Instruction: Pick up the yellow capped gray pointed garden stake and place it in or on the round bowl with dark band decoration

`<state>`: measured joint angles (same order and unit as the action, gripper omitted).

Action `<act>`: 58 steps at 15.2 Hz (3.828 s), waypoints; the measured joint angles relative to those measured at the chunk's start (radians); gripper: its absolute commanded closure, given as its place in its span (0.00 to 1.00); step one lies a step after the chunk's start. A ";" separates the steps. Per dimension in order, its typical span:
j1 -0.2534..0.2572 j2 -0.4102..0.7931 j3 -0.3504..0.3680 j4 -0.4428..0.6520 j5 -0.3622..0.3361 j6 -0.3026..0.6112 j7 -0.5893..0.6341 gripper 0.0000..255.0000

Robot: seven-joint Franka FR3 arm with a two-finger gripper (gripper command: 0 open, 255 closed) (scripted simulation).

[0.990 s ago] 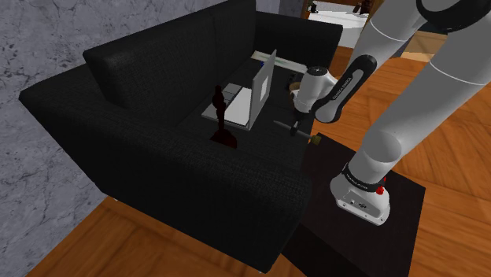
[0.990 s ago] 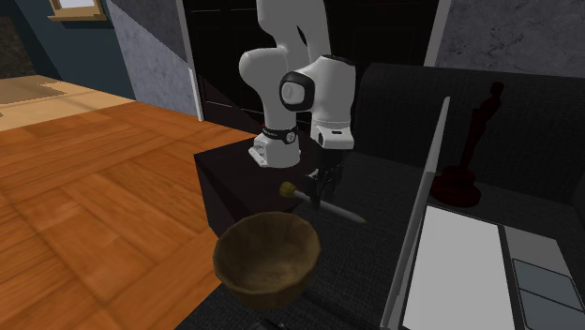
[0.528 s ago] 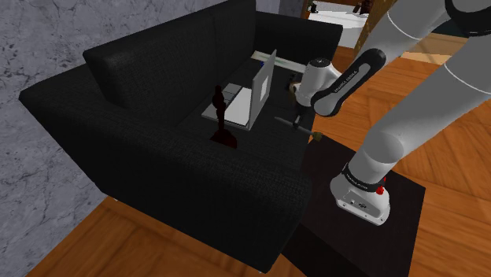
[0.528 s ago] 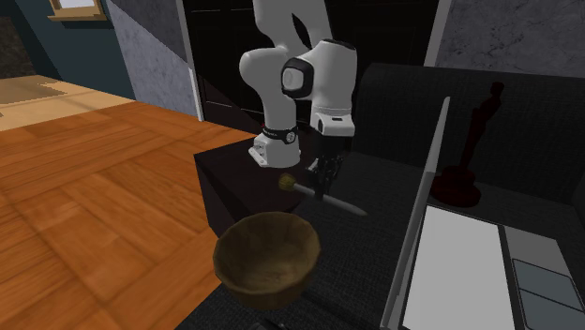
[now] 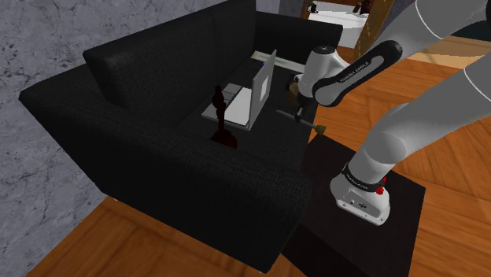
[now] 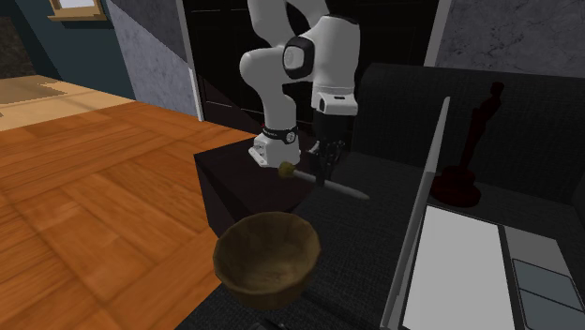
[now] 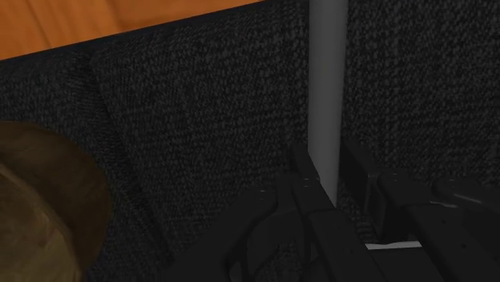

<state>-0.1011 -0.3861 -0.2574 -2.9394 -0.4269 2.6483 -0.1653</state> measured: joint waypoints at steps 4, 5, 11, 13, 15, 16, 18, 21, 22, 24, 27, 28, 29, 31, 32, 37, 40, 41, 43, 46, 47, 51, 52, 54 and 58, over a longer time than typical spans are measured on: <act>0.010 -0.078 0.000 0.010 0.023 -0.088 -0.022 1.00; 0.013 -0.090 0.001 0.015 0.028 -0.105 -0.025 1.00; 0.025 -0.185 0.007 0.047 0.057 -0.230 -0.050 1.00; 0.030 -0.209 0.011 0.062 0.067 -0.270 -0.056 1.00; 0.033 -0.235 0.014 0.073 0.074 -0.306 -0.062 1.00; 0.035 -0.247 0.017 0.081 0.079 -0.326 -0.063 1.00; 0.039 -0.271 0.022 0.096 0.088 -0.365 -0.069 1.00; 0.043 -0.296 0.028 0.121 0.099 -0.415 -0.076 1.00; 0.046 -0.305 0.031 0.132 0.103 -0.434 -0.078 1.00; 0.047 -0.320 0.033 0.151 0.109 -0.468 -0.085 1.00; 0.037 -0.291 0.006 0.185 0.100 -0.467 -0.117 1.00; 0.033 -0.262 -0.010 0.207 0.096 -0.457 -0.134 1.00; 0.030 -0.228 -0.030 0.234 0.093 -0.445 -0.154 1.00; 0.024 -0.172 -0.068 0.280 0.088 -0.428 -0.195 1.00; 0.023 -0.134 -0.090 0.310 0.089 -0.414 -0.219 1.00; 0.033 0.030 -0.183 0.463 0.126 -0.384 -0.335 1.00; 0.039 0.126 -0.239 0.558 0.169 -0.376 -0.419 1.00; 0.044 0.170 -0.258 0.599 0.193 -0.371 -0.450 1.00; 0.047 0.246 -0.291 0.671 0.241 -0.367 -0.513 1.00; 0.043 0.326 -0.321 0.735 0.299 -0.356 -0.583 1.00; 0.042 0.338 -0.323 0.733 0.307 -0.343 -0.589 1.00; 0.041 0.376 -0.328 0.715 0.332 -0.291 -0.607 1.00; 0.041 0.384 -0.328 0.708 0.337 -0.277 -0.609 1.00; 0.039 0.400 -0.330 0.693 0.348 -0.248 -0.618 1.00; 0.037 0.439 -0.329 0.677 0.377 -0.199 -0.635 1.00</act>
<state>-0.0641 0.0532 -0.5864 -2.2620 -0.0501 2.4491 -0.8000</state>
